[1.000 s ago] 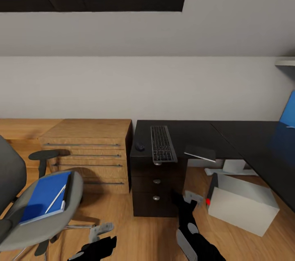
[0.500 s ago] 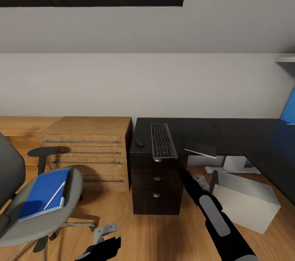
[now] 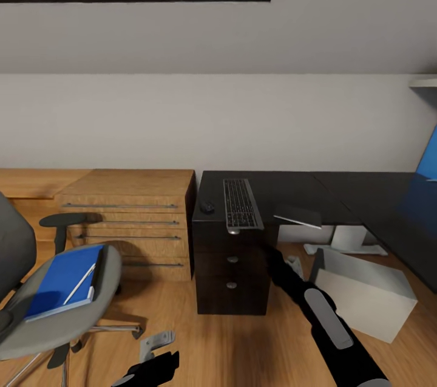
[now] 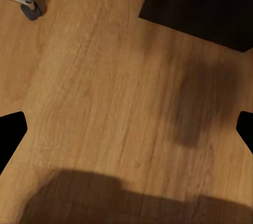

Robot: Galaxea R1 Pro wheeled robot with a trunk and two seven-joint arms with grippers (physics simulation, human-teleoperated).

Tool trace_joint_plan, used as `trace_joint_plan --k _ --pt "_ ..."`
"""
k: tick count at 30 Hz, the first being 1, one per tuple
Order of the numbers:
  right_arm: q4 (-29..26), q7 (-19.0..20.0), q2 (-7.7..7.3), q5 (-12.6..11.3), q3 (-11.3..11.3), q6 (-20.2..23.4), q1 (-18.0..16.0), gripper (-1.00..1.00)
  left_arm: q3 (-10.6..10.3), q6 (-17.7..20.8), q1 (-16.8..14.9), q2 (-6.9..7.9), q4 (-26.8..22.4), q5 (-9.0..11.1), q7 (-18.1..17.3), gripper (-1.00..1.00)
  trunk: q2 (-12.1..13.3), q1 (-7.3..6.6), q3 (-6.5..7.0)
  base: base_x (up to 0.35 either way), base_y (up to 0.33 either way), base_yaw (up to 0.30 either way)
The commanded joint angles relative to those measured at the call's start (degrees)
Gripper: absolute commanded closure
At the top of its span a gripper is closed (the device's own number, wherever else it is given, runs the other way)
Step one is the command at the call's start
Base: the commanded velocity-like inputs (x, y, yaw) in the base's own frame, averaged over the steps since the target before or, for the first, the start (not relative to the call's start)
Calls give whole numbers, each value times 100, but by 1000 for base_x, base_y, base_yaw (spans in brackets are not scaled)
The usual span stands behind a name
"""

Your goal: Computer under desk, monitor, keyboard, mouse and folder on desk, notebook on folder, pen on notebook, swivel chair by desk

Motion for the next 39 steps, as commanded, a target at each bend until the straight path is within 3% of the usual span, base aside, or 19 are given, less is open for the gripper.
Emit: trace_joint_plan --k 1,4,8,9,12,16,18,21,31,39 --pt "-9 87 -1 47 12 -26 -2 -100 -8 12 0 1 -11 60 52 -100 -44 22 -23 0 0 0" --pt "-4 467 14 420 21 -208 -2 -100 -13 12 0 3 -15 58 49 -100 -164 88 -77 0 0 0" --pt "-4 724 29 1318 29 -522 -2 -100 -9 12 0 4 -108 58 28 -100 -325 176 -149 0 0 0" --pt "-6 741 43 1360 28 -530 1 -100 -8 12 0 4 -129 60 27 -100 -365 198 -167 0 0 0" --pt "10 763 128 1161 28 -546 4 -100 -7 12 0 4 -149 63 25 -100 -485 264 -221 0 0 0" --pt "193 789 321 293 14 -578 6 -100 -43 14 0 -3 -158 65 24 -100 -646 352 -293 0 0 0" --pt "229 795 344 21 12 -587 6 -100 -93 17 0 -2 -158 65 24 -100 -726 396 -328 0 0 0" --pt "252 799 357 -194 10 -590 6 -100 -136 19 0 2 -158 65 24 -100 -806 440 -364 0 0 0" --pt "246 865 367 -331 6 -615 5 -100 -170 54 0 2 -152 70 11 -100 -806 440 -364 0 0 0" --pt "258 1626 326 -278 0 -634 6 -100 -249 81 0 21 -125 70 -17 -100 -806 440 -364 0 0 0"
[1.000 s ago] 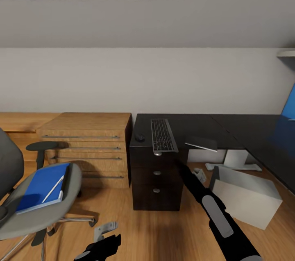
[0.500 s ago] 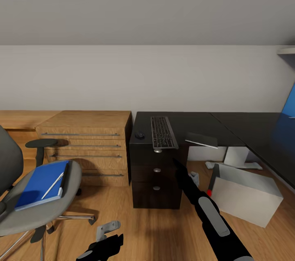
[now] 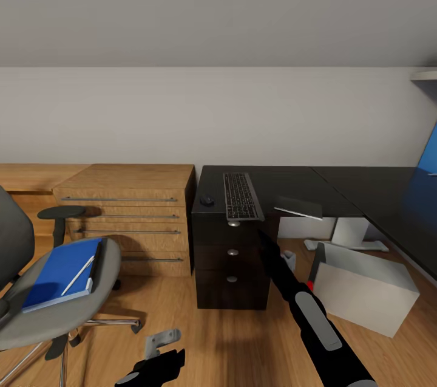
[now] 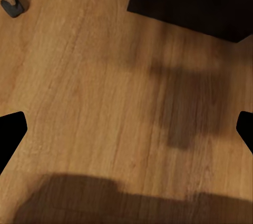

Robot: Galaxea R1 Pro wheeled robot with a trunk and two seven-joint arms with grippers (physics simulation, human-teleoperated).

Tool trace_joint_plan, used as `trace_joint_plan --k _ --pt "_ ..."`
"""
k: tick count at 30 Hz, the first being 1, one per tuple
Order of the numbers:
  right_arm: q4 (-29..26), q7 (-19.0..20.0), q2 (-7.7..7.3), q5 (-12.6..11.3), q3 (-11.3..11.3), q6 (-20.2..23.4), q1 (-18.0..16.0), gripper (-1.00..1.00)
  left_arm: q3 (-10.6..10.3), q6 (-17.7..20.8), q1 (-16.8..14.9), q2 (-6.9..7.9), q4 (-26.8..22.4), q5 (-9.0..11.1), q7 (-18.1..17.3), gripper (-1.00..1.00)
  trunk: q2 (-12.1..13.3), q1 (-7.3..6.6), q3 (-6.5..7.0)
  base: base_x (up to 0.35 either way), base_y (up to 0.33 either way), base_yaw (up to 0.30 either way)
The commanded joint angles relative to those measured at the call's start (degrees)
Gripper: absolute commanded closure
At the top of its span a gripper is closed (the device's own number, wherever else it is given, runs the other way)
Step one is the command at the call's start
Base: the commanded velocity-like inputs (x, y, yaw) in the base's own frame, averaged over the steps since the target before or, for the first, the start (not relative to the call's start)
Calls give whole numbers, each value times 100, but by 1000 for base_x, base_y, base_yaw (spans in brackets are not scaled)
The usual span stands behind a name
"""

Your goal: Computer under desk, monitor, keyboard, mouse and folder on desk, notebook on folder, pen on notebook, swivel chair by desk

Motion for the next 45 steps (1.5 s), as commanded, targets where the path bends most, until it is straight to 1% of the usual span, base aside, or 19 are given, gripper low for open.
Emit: trace_joint_plan --k 1,4,8,9,10,14,17,21,30,34,39,45 --pt "5 43 0 -59 -2 22 -3 -100 -7 13 0 1 -9 59 51 -100 -2 0 -5 0 0 0" --pt "13 108 12 -70 -1 16 -3 -100 -9 13 0 6 -7 57 49 -100 -2 0 -5 20 0 0" --pt "16 126 33 -83 -13 -33 -3 -100 -10 15 0 7 -7 56 49 -100 -2 0 -5 207 0 0" --pt "16 125 33 -84 -17 -112 -3 -100 -10 18 0 8 -7 56 49 -100 -2 0 -5 188 0 0" --pt "21 118 28 -82 -22 -298 -3 -100 -10 22 0 8 -7 56 49 -100 -2 0 -5 96 0 0" --pt "124 82 12 -79 -26 -767 -3 -100 -10 28 0 9 -7 56 49 -100 -2 0 -5 48 0 0" --pt "205 17 8 -84 -27 -934 -3 -100 -10 28 0 10 -7 56 49 -100 -2 0 -5 14 0 0" --pt "242 -14 12 -86 -27 -1003 -3 -100 -12 26 0 9 -7 56 49 -100 -2 0 -5 30 0 0" --pt "254 -20 20 -102 -14 -1009 -3 -100 -18 30 0 10 2 56 49 -100 -2 0 -5 153 3 0" --pt "258 -20 34 -97 6 -1008 -3 -100 -19 30 0 10 2 56 49 -100 -2 0 -5 121 111 0" --pt "262 -21 41 -94 28 -1008 -3 -100 -89 35 0 10 8 56 49 -100 -2 0 -5 49 49 0" --pt "263 -28 41 -89 40 -1008 -3 -100 -105 33 0 10 25 58 49 -100 -2 0 -5 5 117 0"
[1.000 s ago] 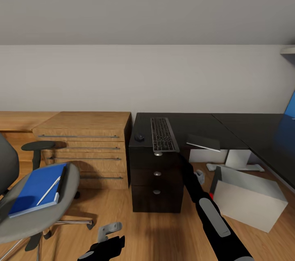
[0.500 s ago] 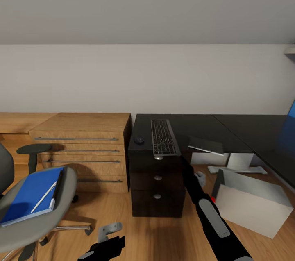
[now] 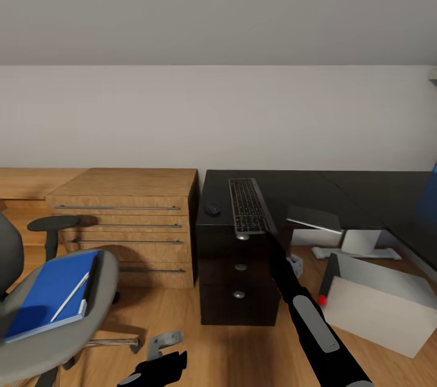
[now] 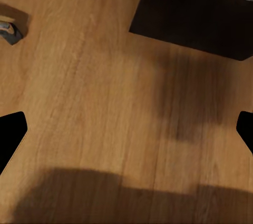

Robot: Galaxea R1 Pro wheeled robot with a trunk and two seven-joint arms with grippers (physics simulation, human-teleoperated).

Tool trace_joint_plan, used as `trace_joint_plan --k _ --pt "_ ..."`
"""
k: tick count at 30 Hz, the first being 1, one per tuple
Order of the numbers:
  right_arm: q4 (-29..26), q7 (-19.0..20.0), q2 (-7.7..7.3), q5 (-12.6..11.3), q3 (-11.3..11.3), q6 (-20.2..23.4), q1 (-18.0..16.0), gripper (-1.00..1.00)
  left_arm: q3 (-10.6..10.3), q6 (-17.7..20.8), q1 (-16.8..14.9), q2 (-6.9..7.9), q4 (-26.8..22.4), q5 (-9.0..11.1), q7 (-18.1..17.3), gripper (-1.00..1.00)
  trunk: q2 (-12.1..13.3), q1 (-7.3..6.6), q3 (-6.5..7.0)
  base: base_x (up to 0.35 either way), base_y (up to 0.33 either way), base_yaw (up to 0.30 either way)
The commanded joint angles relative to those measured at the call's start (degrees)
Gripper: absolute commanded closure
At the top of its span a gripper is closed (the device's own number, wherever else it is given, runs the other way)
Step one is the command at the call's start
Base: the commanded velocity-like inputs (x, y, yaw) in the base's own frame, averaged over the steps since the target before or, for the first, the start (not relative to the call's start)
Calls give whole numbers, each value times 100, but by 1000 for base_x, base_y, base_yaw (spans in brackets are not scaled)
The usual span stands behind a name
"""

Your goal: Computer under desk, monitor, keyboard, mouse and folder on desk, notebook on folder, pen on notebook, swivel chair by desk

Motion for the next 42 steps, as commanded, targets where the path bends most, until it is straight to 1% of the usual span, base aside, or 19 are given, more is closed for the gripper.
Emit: trace_joint_plan --k 1,7,12,21,25,27,30,42 --pt "4 22 -2 -59 15 -28 -4 -100 -7 10 0 1 11 59 51 -100 -2 0 -4 1 182 0" --pt "4 22 -2 -58 12 -28 -4 -100 -8 9 0 1 48 58 51 -100 -2 0 -4 0 60 0" --pt "4 24 -2 -57 14 -28 -4 -100 -8 9 0 1 59 58 51 -100 -2 0 -4 166 52 0" --pt "4 22 -2 -51 4 -33 -4 -100 -8 9 0 1 91 58 51 -100 -2 0 -4 39 5 0" --pt "11 8 -2 -49 -2 -36 -2 -100 -8 4 0 8 92 58 51 -100 -2 0 -4 207 0 0" --pt "65 -12 -2 -49 -10 -34 -3 -100 -8 7 0 9 92 58 51 -100 -2 0 -4 120 0 0" --pt "287 -27 -7 -49 -19 -30 -4 -100 -8 8 0 10 94 58 51 -100 -2 0 -4 37 0 0" --pt "461 -31 -13 -47 -25 -28 -12 -100 -8 9 0 10 93 58 51 -100 -2 0 -4 4 0 0"
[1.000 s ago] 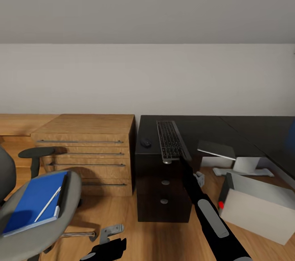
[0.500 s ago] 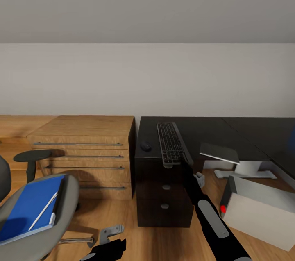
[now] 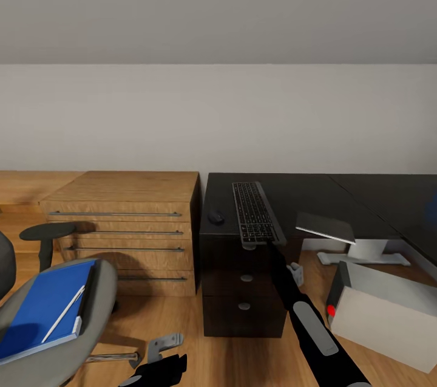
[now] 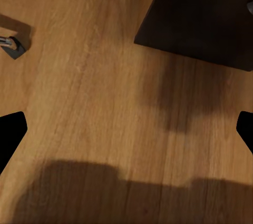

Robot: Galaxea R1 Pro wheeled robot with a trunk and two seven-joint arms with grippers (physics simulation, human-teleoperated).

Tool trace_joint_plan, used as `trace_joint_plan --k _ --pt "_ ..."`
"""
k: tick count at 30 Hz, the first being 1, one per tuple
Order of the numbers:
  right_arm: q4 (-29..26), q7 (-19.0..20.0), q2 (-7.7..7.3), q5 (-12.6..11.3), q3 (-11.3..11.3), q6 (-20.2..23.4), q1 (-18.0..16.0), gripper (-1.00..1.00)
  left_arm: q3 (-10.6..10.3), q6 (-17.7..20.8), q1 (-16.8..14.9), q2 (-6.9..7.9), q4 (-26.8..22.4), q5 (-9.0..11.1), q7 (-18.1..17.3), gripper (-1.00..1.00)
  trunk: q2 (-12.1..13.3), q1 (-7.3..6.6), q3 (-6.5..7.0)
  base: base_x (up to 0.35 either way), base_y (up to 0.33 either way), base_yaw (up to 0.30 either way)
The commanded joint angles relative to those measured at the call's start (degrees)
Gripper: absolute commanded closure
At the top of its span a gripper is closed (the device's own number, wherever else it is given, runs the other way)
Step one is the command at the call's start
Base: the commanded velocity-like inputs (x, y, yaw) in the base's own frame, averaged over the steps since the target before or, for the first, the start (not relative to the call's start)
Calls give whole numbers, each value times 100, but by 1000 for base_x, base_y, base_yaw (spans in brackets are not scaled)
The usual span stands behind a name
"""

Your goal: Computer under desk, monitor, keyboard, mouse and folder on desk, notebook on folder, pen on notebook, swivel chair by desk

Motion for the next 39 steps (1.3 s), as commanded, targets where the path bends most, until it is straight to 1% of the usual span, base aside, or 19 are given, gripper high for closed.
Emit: trace_joint_plan --k 1,6,13,30,35,39 --pt "7 25 -2 -58 17 -28 -4 -100 -6 12 0 1 -10 61 52 -100 -2 0 -4 0 0 0" --pt "12 29 0 -54 17 -34 -4 -100 -6 12 0 1 -10 61 52 -100 -2 0 -4 20 10 0" --pt "13 32 1 -46 17 -41 -4 -100 -6 10 0 1 -7 61 50 -100 -2 0 -4 155 58 0" --pt "13 32 0 -45 17 -46 -4 -100 -1 12 0 23 -10 62 51 -100 -2 0 -4 36 24 0" --pt "13 32 0 -45 17 -46 -4 -100 -4 12 0 26 -10 61 52 -100 198 -110 85 3 2 0" --pt "13 32 0 -45 17 -46 -4 -100 -5 12 0 27 -10 61 52 -100 198 -110 85 0 0 0"
